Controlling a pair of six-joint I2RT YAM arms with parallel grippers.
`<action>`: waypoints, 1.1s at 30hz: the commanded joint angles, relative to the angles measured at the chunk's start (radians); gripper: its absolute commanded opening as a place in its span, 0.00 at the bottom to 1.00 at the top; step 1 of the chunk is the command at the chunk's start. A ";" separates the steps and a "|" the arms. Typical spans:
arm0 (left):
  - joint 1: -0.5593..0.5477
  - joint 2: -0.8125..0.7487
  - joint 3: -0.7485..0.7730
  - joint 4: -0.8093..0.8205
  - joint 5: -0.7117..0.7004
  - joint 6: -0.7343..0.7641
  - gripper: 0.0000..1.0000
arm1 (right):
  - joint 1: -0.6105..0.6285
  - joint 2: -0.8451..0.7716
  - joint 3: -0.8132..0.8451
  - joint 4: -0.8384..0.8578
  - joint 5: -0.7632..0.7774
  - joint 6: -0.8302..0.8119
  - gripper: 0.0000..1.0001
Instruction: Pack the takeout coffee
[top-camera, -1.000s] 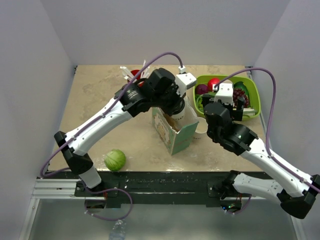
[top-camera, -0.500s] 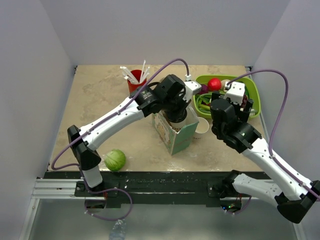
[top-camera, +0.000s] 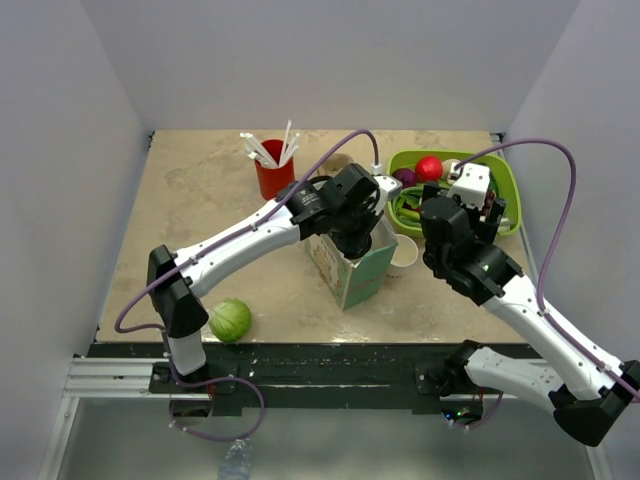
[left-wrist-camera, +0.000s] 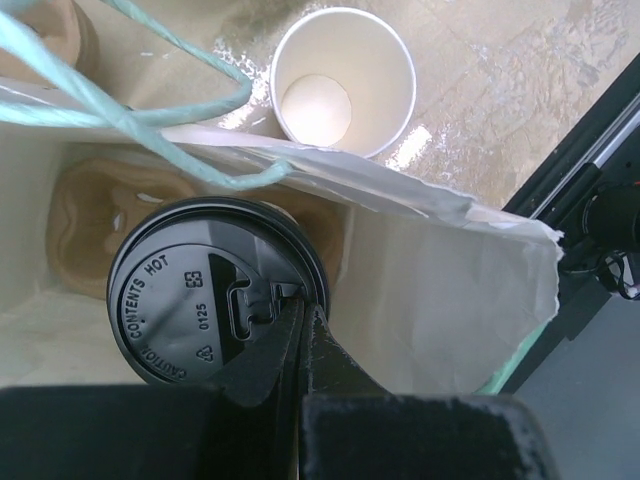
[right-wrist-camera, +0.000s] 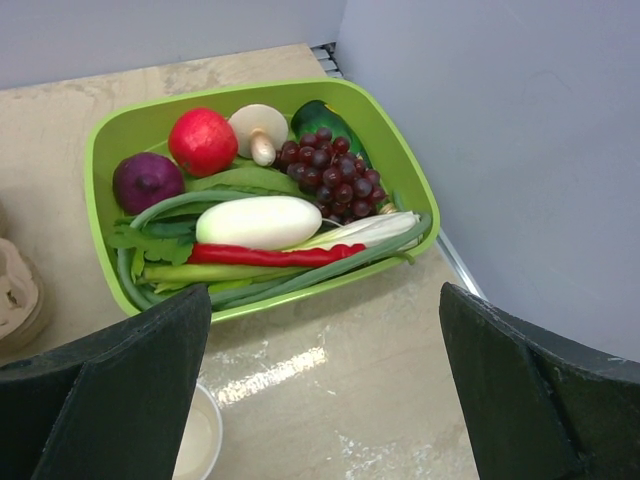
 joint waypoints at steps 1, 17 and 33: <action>-0.013 0.017 0.015 0.015 0.000 -0.054 0.00 | -0.008 0.005 0.017 0.009 0.017 0.031 0.98; -0.044 0.067 0.035 -0.005 0.023 -0.093 0.00 | -0.010 -0.002 0.014 0.009 -0.015 0.036 0.98; -0.047 0.161 0.055 -0.055 -0.002 -0.099 0.00 | -0.008 -0.002 0.011 0.021 -0.045 0.030 0.98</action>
